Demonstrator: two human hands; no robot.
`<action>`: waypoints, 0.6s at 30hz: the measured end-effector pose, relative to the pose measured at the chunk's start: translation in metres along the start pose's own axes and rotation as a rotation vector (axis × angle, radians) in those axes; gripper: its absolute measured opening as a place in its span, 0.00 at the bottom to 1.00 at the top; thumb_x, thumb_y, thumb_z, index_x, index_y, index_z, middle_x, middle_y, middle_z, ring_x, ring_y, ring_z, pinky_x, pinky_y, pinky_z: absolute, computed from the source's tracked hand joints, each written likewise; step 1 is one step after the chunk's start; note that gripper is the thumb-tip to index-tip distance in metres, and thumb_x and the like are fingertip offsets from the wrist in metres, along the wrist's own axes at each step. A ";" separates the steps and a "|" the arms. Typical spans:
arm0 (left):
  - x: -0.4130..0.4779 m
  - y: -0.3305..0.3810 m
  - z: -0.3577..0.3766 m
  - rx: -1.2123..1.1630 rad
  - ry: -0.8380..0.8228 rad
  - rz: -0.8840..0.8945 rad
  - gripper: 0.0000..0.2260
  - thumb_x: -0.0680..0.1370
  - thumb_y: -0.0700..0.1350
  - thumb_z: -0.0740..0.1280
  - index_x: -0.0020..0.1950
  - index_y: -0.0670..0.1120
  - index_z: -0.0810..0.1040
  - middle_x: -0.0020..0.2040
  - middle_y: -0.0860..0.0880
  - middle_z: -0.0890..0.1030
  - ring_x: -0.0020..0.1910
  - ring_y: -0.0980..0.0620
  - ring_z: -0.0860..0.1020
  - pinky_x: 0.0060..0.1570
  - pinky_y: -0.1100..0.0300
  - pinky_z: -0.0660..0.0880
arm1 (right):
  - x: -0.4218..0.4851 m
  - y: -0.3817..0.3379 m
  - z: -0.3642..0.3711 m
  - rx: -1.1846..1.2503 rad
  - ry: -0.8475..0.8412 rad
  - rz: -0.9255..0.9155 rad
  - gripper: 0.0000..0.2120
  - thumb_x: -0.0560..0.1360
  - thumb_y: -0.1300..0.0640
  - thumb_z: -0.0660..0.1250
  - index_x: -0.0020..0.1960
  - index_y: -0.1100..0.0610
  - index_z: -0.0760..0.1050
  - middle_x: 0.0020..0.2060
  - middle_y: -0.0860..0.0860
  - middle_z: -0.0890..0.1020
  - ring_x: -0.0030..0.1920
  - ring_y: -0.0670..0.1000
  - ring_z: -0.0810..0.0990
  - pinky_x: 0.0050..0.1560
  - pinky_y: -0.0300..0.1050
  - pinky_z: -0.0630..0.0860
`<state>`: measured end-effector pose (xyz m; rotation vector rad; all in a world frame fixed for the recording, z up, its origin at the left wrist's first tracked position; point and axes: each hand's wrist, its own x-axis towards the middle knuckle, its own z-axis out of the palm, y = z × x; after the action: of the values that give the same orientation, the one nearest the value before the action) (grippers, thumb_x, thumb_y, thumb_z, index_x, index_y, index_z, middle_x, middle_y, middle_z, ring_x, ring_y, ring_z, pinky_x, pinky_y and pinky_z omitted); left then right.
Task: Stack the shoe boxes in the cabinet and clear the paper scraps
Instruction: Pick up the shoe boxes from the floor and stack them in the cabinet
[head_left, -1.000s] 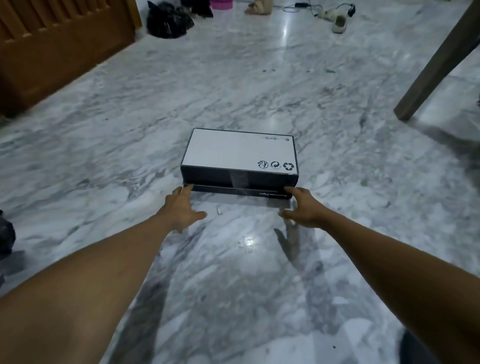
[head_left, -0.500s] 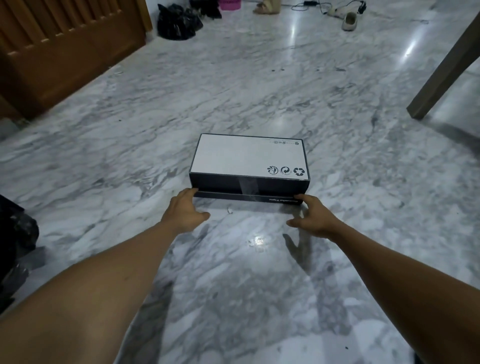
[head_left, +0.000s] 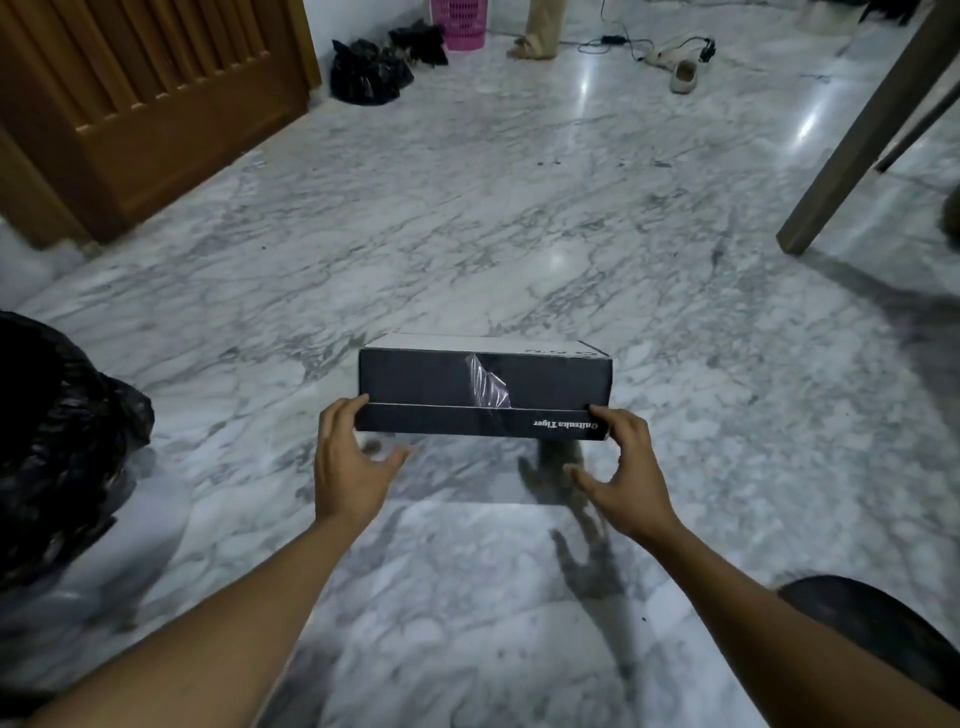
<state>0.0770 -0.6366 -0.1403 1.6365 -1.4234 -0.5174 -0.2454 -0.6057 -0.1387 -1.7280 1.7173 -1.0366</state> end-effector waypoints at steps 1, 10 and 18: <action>-0.003 0.005 -0.003 0.000 0.039 0.014 0.34 0.67 0.42 0.81 0.71 0.45 0.72 0.68 0.47 0.70 0.62 0.47 0.75 0.61 0.52 0.76 | -0.006 -0.005 -0.004 0.008 0.013 -0.009 0.34 0.70 0.58 0.77 0.72 0.49 0.68 0.63 0.45 0.67 0.61 0.32 0.68 0.55 0.24 0.67; -0.055 0.037 -0.047 -0.094 0.091 0.052 0.34 0.67 0.49 0.81 0.70 0.46 0.74 0.65 0.51 0.71 0.62 0.52 0.74 0.62 0.64 0.73 | -0.060 -0.041 -0.029 0.155 0.147 -0.006 0.22 0.77 0.59 0.71 0.69 0.48 0.72 0.58 0.43 0.69 0.59 0.38 0.73 0.57 0.45 0.76; -0.101 0.017 -0.063 -0.118 0.061 -0.085 0.37 0.71 0.47 0.79 0.76 0.48 0.66 0.68 0.52 0.71 0.61 0.54 0.73 0.53 0.73 0.69 | -0.101 -0.042 -0.013 0.220 0.124 0.039 0.24 0.77 0.61 0.70 0.68 0.43 0.68 0.64 0.36 0.70 0.62 0.41 0.74 0.63 0.54 0.76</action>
<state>0.0907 -0.5199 -0.1169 1.6098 -1.2597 -0.5832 -0.2219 -0.5007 -0.1150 -1.5149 1.6339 -1.2866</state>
